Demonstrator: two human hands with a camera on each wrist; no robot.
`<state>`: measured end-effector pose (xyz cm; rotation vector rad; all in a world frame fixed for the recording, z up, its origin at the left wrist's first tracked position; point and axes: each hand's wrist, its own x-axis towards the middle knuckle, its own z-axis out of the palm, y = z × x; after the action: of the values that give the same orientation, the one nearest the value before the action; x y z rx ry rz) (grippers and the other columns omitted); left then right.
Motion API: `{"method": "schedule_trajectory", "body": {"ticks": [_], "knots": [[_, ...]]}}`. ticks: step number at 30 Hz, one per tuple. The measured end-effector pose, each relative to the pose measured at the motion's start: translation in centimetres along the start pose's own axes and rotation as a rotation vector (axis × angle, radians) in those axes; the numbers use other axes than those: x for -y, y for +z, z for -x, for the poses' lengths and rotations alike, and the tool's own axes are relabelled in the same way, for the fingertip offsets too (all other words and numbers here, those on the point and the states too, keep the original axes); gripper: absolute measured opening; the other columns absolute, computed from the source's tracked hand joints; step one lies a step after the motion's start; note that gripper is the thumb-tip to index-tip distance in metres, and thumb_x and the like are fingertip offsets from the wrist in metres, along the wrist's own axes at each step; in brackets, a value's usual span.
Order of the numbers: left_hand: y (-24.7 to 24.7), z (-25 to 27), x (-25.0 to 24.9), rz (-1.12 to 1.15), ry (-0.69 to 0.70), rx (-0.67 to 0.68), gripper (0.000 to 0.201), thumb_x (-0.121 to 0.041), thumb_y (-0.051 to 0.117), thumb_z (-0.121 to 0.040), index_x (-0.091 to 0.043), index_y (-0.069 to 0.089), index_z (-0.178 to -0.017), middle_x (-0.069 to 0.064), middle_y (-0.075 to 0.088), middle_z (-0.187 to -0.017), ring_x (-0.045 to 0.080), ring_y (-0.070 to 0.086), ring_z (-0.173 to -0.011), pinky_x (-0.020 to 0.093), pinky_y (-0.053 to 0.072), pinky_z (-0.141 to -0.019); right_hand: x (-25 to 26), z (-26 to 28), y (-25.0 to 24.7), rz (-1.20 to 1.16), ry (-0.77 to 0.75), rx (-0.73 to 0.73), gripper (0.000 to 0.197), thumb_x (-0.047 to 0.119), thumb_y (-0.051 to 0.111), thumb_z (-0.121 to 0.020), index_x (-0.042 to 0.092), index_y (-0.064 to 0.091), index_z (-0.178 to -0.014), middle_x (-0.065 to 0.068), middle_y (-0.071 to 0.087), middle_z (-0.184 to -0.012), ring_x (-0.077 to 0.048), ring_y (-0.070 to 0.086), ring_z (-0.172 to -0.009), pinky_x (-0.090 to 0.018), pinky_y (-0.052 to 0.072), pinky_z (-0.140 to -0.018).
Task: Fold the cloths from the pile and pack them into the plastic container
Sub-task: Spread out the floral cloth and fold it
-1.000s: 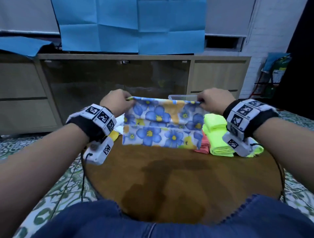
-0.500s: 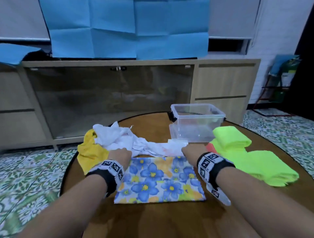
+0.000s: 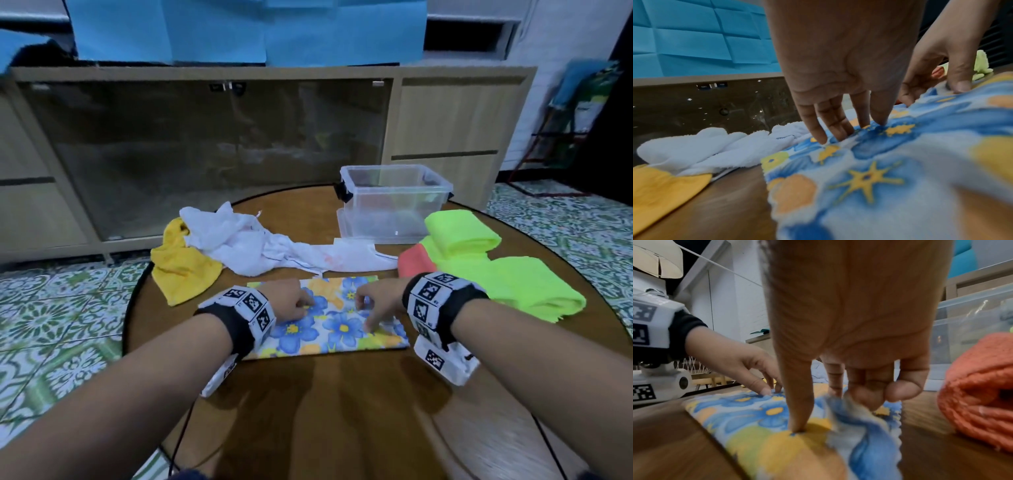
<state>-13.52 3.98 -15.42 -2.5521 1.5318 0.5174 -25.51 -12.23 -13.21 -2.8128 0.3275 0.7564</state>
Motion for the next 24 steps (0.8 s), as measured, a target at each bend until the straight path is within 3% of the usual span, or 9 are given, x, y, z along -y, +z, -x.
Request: {"method": "schedule_trajectory", "body": {"ticks": [3,6,8,11,14,16,18,21,24], "knots": [[0.0,0.6,-0.4,-0.038,-0.055,0.094,0.044,-0.037,0.03,-0.102,-0.024,0.035,-0.144,0.01,0.041,-0.131,0.024,0.047,-0.113,0.031,0.037,-0.092,0.1,0.5,0.2,0.092,-0.028,-0.012,0.033,0.025,0.064,-0.088,0.014,0.052,-0.115,0.006,0.043,-0.079,-0.016,0.045,-0.08,-0.017,0.031,-0.052],[-0.4,1.8,-0.3,0.072,-0.022,0.135,0.042,-0.05,0.032,-0.098,-0.027,0.047,-0.129,0.005,0.036,-0.13,0.023,0.035,-0.131,0.032,0.029,-0.099,0.1,1.2,0.8,0.058,-0.104,-0.017,0.021,0.022,0.064,-0.088,0.011,0.056,-0.103,0.007,0.037,-0.068,-0.017,0.04,-0.073,-0.021,0.028,-0.054],[-0.6,2.4,0.0,0.121,0.028,0.123,0.045,-0.051,0.05,-0.091,-0.025,0.053,-0.127,0.0,0.041,-0.126,0.021,0.042,-0.124,0.031,0.033,-0.097,0.0,2.0,1.2,0.012,-0.117,0.044,0.021,0.024,0.065,-0.087,0.009,0.06,-0.101,0.005,0.036,-0.069,-0.017,0.038,-0.073,-0.023,0.027,-0.056],[-0.8,3.1,0.0,0.091,0.015,0.162,0.029,-0.037,0.064,-0.087,-0.019,0.058,-0.109,-0.002,0.046,-0.097,0.014,0.045,-0.087,0.02,0.036,-0.07,-0.3,3.0,1.3,-0.035,-0.105,0.058,0.011,0.027,0.065,-0.087,0.02,0.057,-0.083,0.003,0.043,-0.075,-0.014,0.041,-0.075,-0.028,0.031,-0.065],[-1.7,4.0,-0.1,0.121,-0.018,0.216,0.022,-0.025,0.063,-0.089,-0.013,0.046,-0.088,0.0,0.037,-0.072,0.012,0.033,-0.061,0.009,0.027,-0.045,-0.3,4.2,0.6,-0.081,-0.04,0.028,0.019,0.02,0.06,-0.09,0.002,0.056,-0.09,0.0,0.04,-0.074,-0.011,0.039,-0.066,-0.026,0.03,-0.061],[-2.3,5.1,0.3,0.144,-0.084,0.233,0.023,-0.025,0.064,-0.088,-0.015,0.054,-0.106,-0.001,0.047,-0.08,0.013,0.041,-0.068,0.01,0.031,-0.05,-0.6,5.2,0.0,-0.134,0.016,0.065,0.011,0.013,0.057,-0.091,0.004,0.053,-0.087,0.002,0.042,-0.064,-0.005,0.043,-0.049,-0.026,0.033,-0.059],[-2.7,5.9,1.4,0.199,-0.151,0.262,0.032,-0.025,0.066,-0.087,-0.01,0.059,-0.115,0.002,0.057,-0.089,0.01,0.046,-0.066,0.013,0.036,-0.053,-1.0,6.0,-0.3,-0.199,0.061,0.083,0.016,0.01,0.056,-0.092,-0.001,0.055,-0.102,0.005,0.051,-0.053,-0.003,0.051,-0.042,-0.028,0.037,-0.058],[-3.2,6.7,3.1,0.41,-0.239,0.147,0.013,-0.019,0.062,-0.09,-0.014,0.059,-0.079,0.001,0.052,-0.072,0.008,0.046,-0.059,0.016,0.041,-0.057,-1.9,6.8,-1.0,-0.222,0.077,-0.115,0.023,0.014,0.057,-0.092,-0.002,0.057,-0.108,-0.004,0.056,-0.077,-0.015,0.055,-0.068,-0.022,0.042,-0.058],[-3.2,7.2,3.4,0.769,-0.361,-0.135,0.024,-0.012,0.052,-0.095,-0.012,0.048,-0.072,0.004,0.048,-0.068,0.013,0.048,-0.058,0.022,0.044,-0.058,-3.0,6.6,-1.2,-0.394,0.134,-0.351,0.018,0.01,0.062,-0.088,0.006,0.052,-0.073,-0.005,0.046,-0.065,-0.016,0.043,-0.054,-0.021,0.039,-0.046]]}}
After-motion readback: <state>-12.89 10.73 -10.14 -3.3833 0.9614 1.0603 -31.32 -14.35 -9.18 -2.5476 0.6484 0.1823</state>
